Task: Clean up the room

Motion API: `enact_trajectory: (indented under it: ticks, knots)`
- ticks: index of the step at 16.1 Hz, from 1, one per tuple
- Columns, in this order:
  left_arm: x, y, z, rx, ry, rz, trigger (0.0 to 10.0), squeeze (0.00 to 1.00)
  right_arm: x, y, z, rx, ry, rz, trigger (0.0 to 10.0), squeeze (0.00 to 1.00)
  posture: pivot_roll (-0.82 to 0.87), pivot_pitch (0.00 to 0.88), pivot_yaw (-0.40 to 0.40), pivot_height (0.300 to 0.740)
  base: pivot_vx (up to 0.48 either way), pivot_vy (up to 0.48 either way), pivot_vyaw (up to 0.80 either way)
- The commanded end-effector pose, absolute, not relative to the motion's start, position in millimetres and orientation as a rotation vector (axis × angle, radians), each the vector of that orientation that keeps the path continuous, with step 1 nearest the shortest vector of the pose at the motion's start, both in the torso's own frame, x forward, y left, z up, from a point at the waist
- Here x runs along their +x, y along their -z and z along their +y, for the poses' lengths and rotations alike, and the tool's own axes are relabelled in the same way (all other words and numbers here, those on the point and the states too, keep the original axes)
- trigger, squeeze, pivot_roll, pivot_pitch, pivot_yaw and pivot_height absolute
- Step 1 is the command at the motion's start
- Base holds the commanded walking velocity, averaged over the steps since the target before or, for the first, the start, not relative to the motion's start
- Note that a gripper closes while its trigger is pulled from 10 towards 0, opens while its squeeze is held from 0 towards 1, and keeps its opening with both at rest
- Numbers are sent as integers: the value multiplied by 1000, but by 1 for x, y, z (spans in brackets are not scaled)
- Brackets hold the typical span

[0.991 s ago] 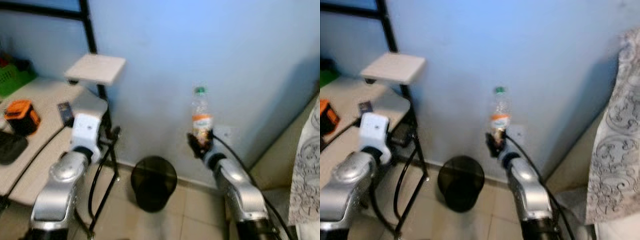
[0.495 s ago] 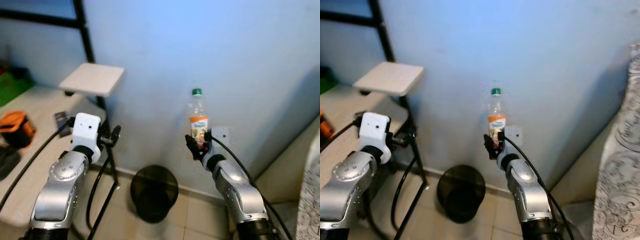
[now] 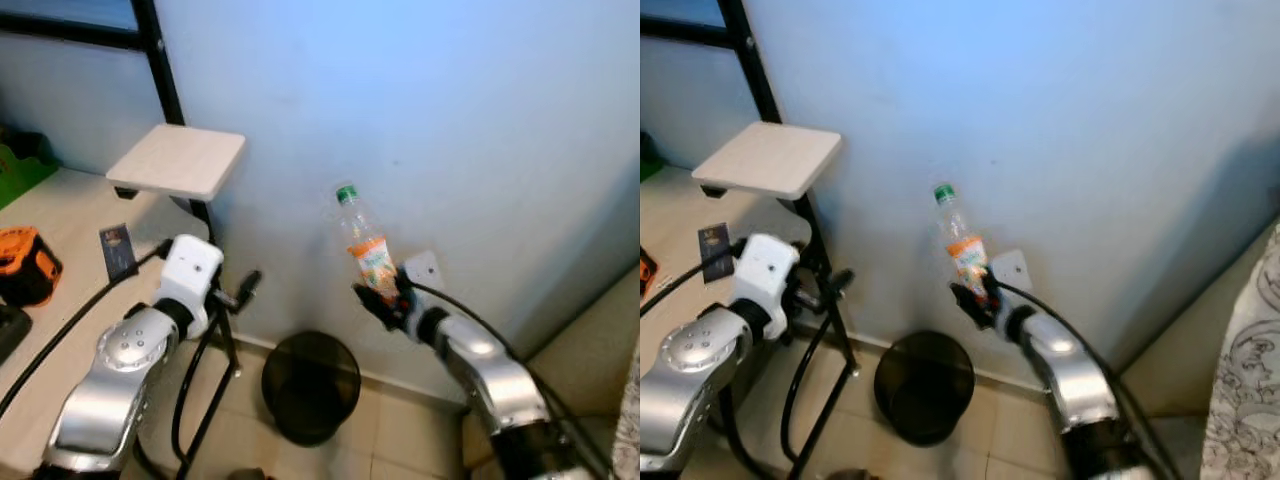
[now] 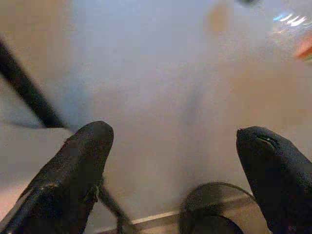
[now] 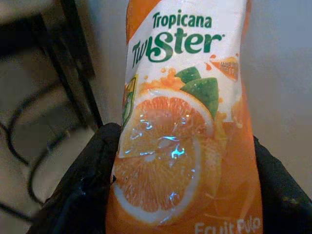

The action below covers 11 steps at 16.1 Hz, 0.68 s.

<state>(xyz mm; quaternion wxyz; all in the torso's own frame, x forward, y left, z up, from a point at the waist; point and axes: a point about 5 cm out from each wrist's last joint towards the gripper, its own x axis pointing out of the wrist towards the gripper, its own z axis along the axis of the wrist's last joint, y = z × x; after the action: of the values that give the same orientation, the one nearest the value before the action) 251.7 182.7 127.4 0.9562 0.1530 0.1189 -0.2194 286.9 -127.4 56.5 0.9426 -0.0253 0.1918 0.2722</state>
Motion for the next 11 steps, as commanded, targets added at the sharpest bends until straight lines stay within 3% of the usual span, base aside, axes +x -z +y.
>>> enact_trajectory:
  ticks: [1, 5, 11]
  knots:
    - [247, -128, 177, 330, 551, 244, 10000, 0, 295, -58, -120, -105, -597, 383, 10000, 0, 55, 0, -52, 740, 0, 0, 0]
    - [237, -117, 174, 409, 739, 345, 10000, 0, 311, -33, -115, -215, -520, 525, 10000, 0, 62, 0, -54, 740, 0, 0, 0]
    - [237, -112, 179, 440, 837, 414, 10000, 0, 306, -9, -94, -298, -526, 649, 10000, 0, 42, 0, -35, 740, 0, 0, 0]
